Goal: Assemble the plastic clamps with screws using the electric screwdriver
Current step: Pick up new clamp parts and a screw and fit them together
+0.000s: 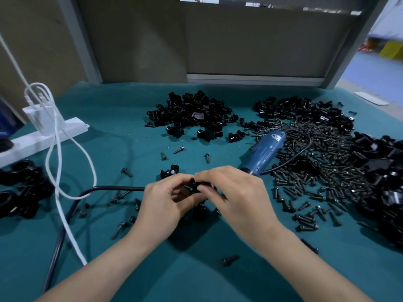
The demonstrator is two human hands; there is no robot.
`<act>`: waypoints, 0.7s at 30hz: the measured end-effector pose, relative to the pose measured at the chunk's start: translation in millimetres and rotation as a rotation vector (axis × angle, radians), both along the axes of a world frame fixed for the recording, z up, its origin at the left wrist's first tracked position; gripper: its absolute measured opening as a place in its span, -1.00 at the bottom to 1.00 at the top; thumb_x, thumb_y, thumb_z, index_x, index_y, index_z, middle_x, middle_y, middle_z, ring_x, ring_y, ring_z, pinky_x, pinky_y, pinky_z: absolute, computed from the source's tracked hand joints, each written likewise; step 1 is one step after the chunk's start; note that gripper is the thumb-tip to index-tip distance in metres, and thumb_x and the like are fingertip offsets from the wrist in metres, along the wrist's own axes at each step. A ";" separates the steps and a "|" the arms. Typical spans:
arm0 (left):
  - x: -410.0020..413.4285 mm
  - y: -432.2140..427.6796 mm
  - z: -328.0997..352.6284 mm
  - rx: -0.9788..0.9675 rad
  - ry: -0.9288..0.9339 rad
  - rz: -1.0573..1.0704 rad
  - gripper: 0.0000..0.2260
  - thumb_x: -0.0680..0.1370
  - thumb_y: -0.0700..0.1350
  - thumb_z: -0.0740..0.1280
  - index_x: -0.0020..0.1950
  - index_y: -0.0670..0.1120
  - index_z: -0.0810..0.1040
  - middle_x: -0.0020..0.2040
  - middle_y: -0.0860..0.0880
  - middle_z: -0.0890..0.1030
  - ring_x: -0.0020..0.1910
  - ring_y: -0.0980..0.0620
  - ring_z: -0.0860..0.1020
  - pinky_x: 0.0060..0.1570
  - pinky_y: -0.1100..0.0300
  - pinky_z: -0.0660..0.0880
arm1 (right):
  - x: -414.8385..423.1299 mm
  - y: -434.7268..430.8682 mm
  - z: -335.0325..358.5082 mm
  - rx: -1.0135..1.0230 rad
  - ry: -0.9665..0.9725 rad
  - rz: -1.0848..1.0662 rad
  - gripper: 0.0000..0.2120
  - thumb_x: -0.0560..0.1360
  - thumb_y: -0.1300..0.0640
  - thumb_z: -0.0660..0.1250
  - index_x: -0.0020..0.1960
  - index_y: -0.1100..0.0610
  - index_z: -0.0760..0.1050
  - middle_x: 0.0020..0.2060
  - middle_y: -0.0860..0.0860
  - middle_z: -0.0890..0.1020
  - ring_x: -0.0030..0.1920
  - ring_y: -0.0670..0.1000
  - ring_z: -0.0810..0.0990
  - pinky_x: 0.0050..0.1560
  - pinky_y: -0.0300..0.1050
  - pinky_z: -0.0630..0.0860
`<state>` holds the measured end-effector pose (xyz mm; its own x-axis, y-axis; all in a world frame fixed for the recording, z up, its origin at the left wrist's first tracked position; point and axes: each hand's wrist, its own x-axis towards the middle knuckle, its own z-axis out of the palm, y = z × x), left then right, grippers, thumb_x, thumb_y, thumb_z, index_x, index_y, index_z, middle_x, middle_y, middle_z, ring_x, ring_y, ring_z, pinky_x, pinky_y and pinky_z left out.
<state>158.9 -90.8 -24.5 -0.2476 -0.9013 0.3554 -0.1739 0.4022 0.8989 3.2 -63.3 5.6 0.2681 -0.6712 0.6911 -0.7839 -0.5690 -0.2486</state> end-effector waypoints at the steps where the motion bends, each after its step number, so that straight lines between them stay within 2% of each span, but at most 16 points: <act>1: -0.1 -0.1 -0.1 -0.037 -0.021 0.004 -0.80 0.29 0.14 0.45 -0.12 0.17 0.62 -0.23 0.11 0.67 -0.31 0.07 0.62 -0.21 0.30 0.55 | -0.3 -0.2 0.1 0.035 -0.048 0.005 -0.92 0.44 0.21 0.43 -0.07 0.16 0.65 -0.22 -0.05 0.69 -0.16 -0.01 0.66 -0.23 -0.05 0.60; 5: -1.2 0.5 -3.4 -0.075 -0.047 0.011 -0.82 0.30 0.05 0.47 -0.11 0.17 0.64 -0.19 0.15 0.66 -0.31 0.16 0.59 -0.23 0.38 0.52 | -6.0 -2.5 -2.5 0.204 -0.282 0.001 -0.92 0.40 0.19 0.50 -0.15 0.18 0.64 -0.26 -0.05 0.68 -0.21 -0.01 0.62 -0.21 -0.03 0.55; 10: -0.3 -1.8 -6.6 -0.046 -0.027 0.017 -0.81 0.32 -0.03 0.50 -0.11 0.17 0.64 -0.17 0.13 0.67 -0.27 0.11 0.64 -0.17 0.17 0.62 | -5.1 -0.9 -5.3 0.325 -0.436 0.063 -0.91 0.38 0.20 0.54 -0.17 0.16 0.65 -0.11 -0.12 0.68 0.01 -0.08 0.64 -0.08 -0.06 0.59; 12: 0.8 -2.8 -6.3 -0.050 -0.020 0.022 -0.80 0.32 0.01 0.47 -0.08 0.18 0.63 -0.13 0.16 0.67 -0.22 0.17 0.64 -0.15 0.25 0.60 | -10.8 -2.2 -3.6 0.424 -0.438 0.116 -0.89 0.41 0.21 0.51 -0.07 0.09 0.67 -0.01 -0.14 0.69 0.09 -0.13 0.62 -0.03 -0.06 0.60; 15: 2.0 -4.5 -6.8 -0.034 -0.007 0.008 -0.76 0.32 0.05 0.48 -0.03 0.19 0.63 -0.06 0.17 0.67 -0.13 0.18 0.64 -0.07 0.29 0.58 | -20.1 -4.2 -1.8 0.529 -0.339 0.141 -0.81 0.44 0.19 0.48 0.03 0.01 0.63 0.08 -0.18 0.67 0.04 -0.30 0.60 0.03 -0.20 0.53; 18: 2.4 -6.4 -9.6 0.016 0.012 -0.028 -0.72 0.32 0.01 0.50 0.00 0.22 0.66 -0.02 0.16 0.68 -0.03 0.12 0.65 0.03 0.19 0.59 | -24.4 -6.3 -3.2 0.527 -0.404 0.134 -0.81 0.42 0.26 0.49 0.01 0.09 0.65 0.03 -0.10 0.68 -0.01 -0.22 0.65 -0.10 -0.27 0.60; 21: 1.7 -7.5 -10.4 0.063 0.012 -0.048 -0.67 0.32 0.00 0.48 0.07 0.24 0.63 0.00 0.18 0.68 0.03 0.14 0.64 0.10 0.17 0.56 | -24.4 -6.4 -4.7 0.489 -0.438 0.133 -0.82 0.41 0.31 0.49 -0.01 0.14 0.67 -0.08 -0.06 0.69 -0.17 -0.24 0.65 -0.25 -0.41 0.54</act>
<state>160.6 -98.3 -34.9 -0.2875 -0.9092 0.3011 -0.1448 0.3521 0.9247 -21.2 -69.7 0.9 0.1345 -0.9153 0.3798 -0.4829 -0.3952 -0.7814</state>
